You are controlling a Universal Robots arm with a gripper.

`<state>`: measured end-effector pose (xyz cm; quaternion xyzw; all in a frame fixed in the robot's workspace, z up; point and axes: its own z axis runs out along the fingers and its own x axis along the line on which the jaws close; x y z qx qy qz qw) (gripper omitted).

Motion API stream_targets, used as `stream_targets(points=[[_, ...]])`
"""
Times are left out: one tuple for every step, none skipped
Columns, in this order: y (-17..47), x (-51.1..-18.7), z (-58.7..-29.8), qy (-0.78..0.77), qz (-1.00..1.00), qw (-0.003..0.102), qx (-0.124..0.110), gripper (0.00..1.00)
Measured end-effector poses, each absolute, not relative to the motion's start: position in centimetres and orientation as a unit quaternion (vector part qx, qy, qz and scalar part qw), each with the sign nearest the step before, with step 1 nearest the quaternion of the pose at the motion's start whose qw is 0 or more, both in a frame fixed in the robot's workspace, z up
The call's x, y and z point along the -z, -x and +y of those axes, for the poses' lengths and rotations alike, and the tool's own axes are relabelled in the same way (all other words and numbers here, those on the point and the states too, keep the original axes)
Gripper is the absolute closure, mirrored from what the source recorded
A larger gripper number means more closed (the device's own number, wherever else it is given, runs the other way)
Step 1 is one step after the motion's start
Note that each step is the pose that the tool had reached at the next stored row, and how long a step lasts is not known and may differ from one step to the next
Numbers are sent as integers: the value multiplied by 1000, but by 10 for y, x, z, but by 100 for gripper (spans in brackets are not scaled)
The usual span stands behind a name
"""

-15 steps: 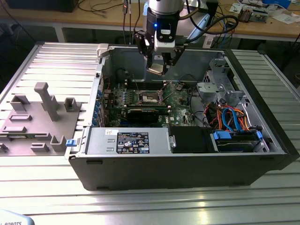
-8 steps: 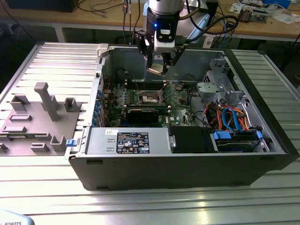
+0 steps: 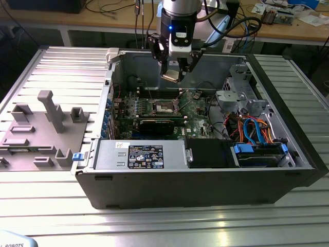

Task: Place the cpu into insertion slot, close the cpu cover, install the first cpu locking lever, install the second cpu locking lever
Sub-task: 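Place the cpu into insertion slot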

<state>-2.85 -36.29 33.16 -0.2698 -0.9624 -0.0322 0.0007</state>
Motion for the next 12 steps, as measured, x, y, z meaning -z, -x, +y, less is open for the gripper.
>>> stream_targets(points=[[29, -332, -363, 270, -962, 1, 32, 46], [29, -332, -363, 271, -962, 1, 32, 46], [29, -332, -363, 271, -962, 1, 32, 46], [29, -332, -363, 272, -962, 1, 32, 46], [29, -332, -363, 272, -962, 1, 32, 46], [29, -332, -363, 272, -962, 1, 32, 46], [29, -332, -363, 273, -962, 1, 32, 46], [29, -332, -363, 273, -961, 1, 32, 46], [29, -332, -363, 274, -961, 1, 32, 46], [29, -332, -363, 274, -961, 0, 32, 46], [29, -332, -363, 275, -961, 0, 32, 46], [29, -332, -363, 275, -961, 0, 32, 46]])
